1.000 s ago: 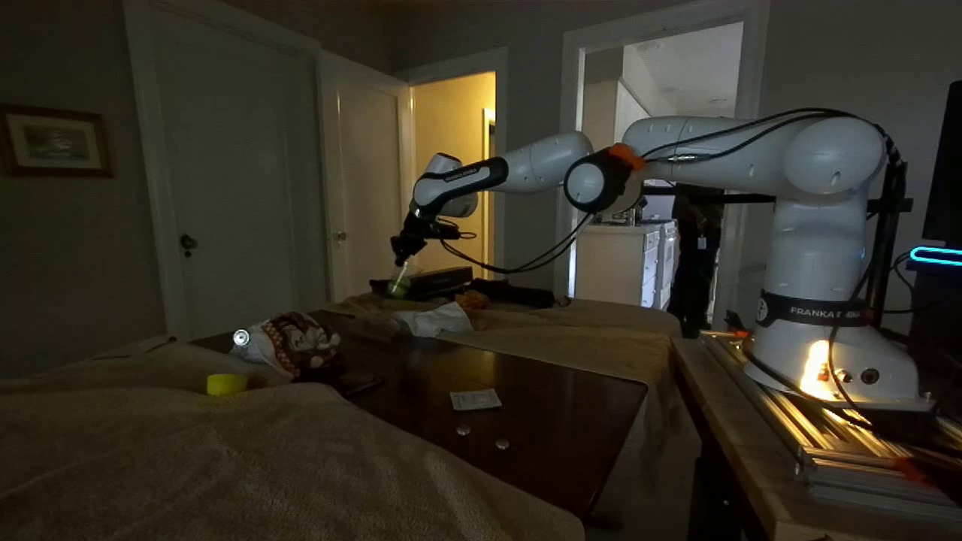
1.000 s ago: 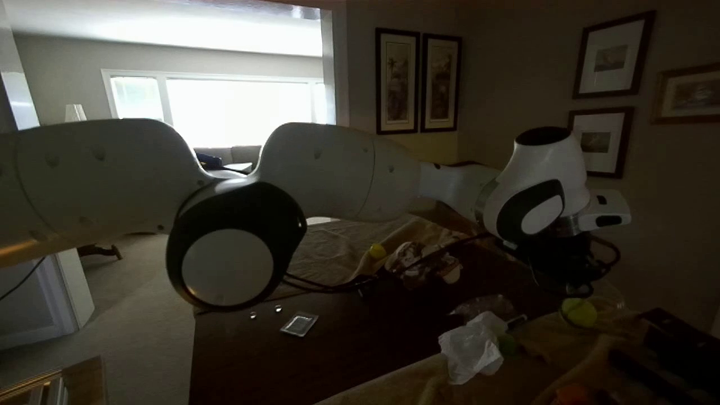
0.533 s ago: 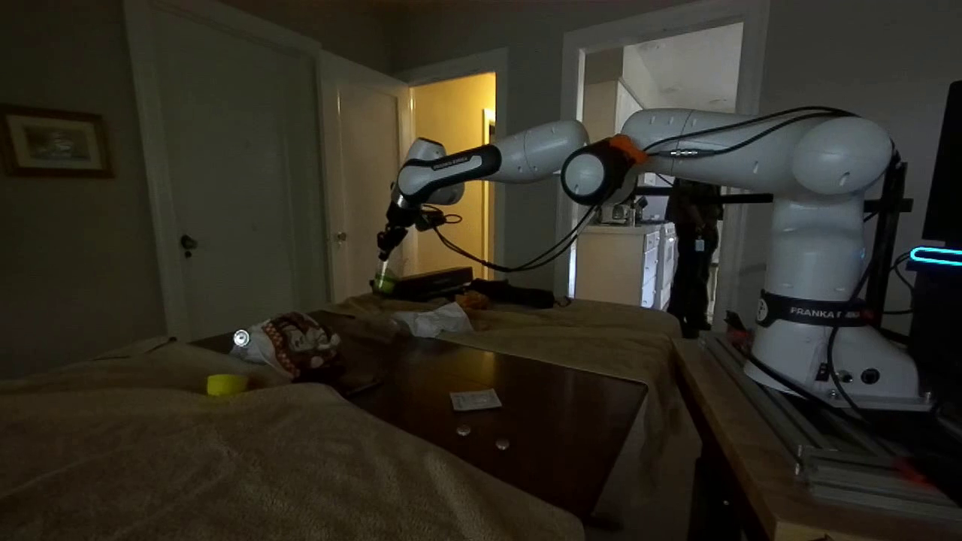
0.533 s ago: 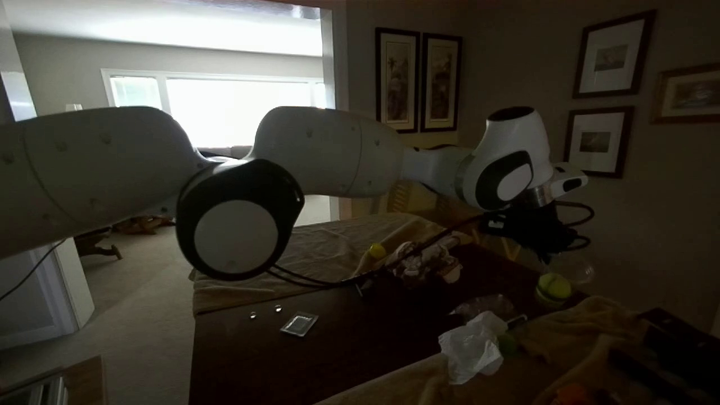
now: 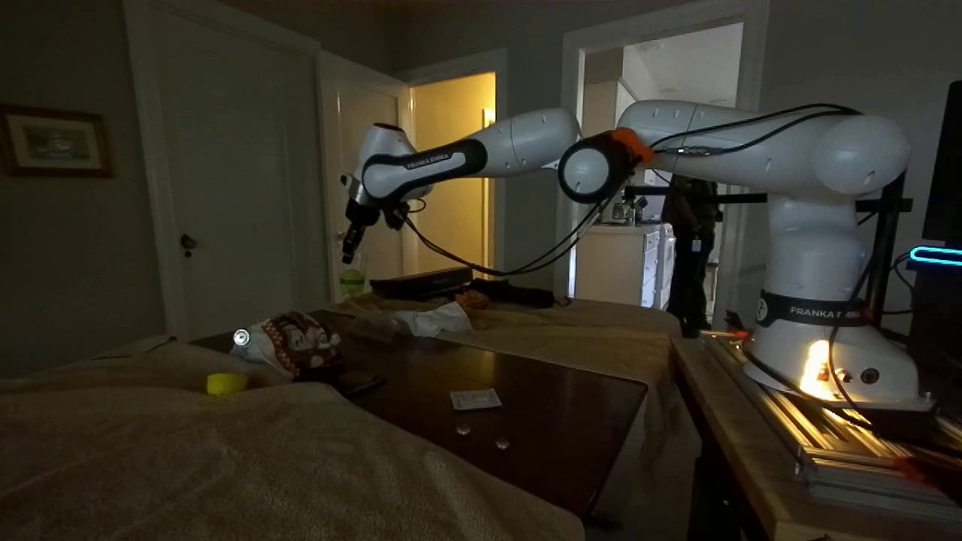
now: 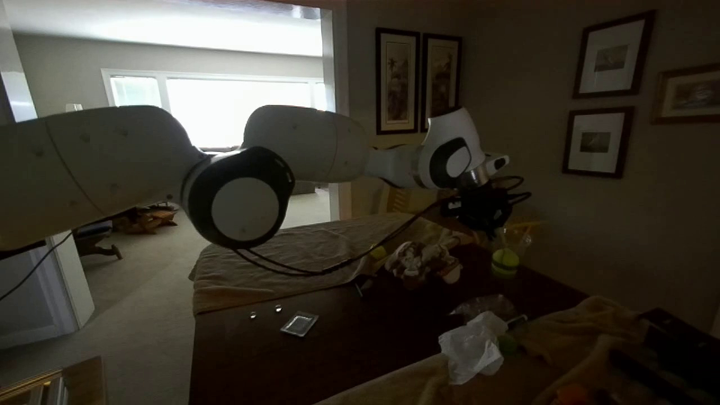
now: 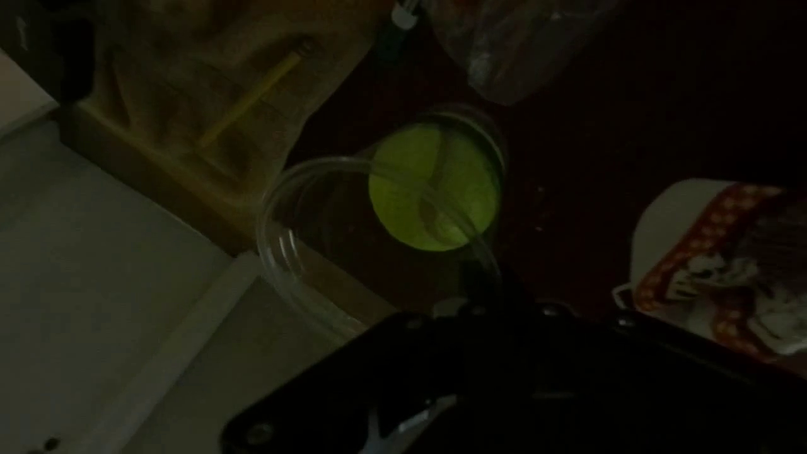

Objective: Move the clear cup to the left.

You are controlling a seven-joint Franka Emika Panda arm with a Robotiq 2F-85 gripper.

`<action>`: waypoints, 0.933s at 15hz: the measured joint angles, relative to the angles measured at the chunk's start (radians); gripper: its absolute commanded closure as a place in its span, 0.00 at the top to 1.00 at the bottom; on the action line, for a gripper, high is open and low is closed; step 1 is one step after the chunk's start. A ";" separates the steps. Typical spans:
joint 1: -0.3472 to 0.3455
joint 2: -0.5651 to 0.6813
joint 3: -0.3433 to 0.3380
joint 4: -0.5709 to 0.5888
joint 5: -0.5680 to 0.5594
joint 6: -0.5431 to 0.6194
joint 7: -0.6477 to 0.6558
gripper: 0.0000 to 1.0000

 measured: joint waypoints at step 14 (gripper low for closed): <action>0.181 0.000 -0.042 -0.002 -0.041 -0.141 0.169 0.02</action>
